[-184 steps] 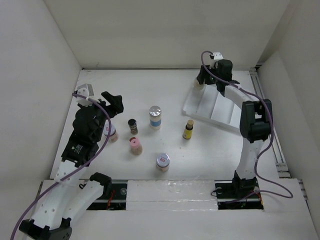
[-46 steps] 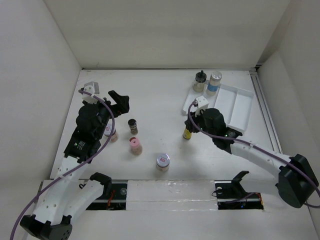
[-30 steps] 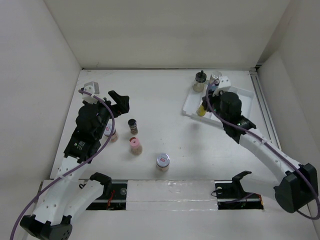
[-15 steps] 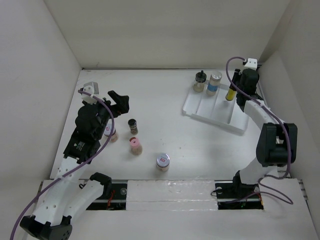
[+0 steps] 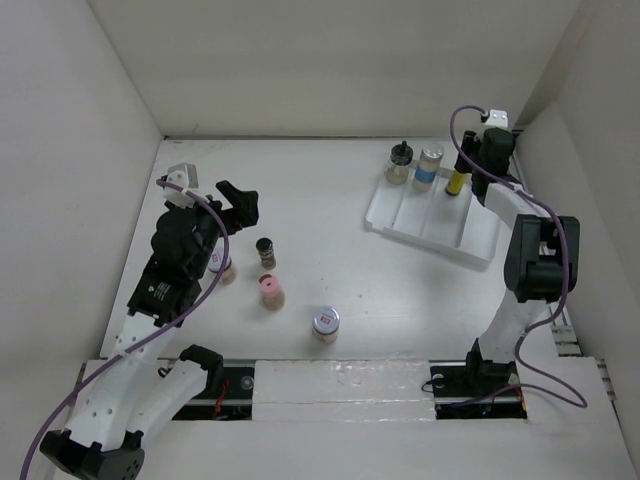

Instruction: Organize the condiment bottles

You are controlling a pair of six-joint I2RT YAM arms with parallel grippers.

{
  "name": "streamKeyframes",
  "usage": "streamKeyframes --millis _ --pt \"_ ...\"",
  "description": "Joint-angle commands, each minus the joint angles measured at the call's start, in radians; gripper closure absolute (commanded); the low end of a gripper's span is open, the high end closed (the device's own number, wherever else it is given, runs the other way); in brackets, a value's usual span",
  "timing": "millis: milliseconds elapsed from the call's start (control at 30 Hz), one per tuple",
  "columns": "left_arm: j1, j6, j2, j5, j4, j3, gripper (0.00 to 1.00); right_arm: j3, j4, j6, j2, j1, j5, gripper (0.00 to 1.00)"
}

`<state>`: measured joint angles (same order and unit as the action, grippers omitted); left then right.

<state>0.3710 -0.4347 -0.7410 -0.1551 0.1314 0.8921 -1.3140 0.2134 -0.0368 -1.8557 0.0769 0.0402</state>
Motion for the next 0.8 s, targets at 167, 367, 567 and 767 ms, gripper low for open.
streamKeyframes --millis 167,367,567,767 --pt "-0.004 0.005 0.000 -0.001 -0.046 0.002 0.11 -0.038 0.058 0.012 0.077 -0.009 -0.002 0.20" --pt "-0.004 0.005 0.011 -0.012 -0.046 0.002 0.11 0.044 0.037 0.025 0.288 -0.121 -0.054 0.17" --pt "-0.004 -0.021 0.020 -0.073 -0.027 0.011 0.10 0.169 0.037 0.046 0.389 -0.399 -0.229 0.22" --pt "-0.004 -0.055 0.066 -0.144 -0.003 0.011 0.04 0.380 0.020 0.158 0.517 -0.670 -0.486 0.17"
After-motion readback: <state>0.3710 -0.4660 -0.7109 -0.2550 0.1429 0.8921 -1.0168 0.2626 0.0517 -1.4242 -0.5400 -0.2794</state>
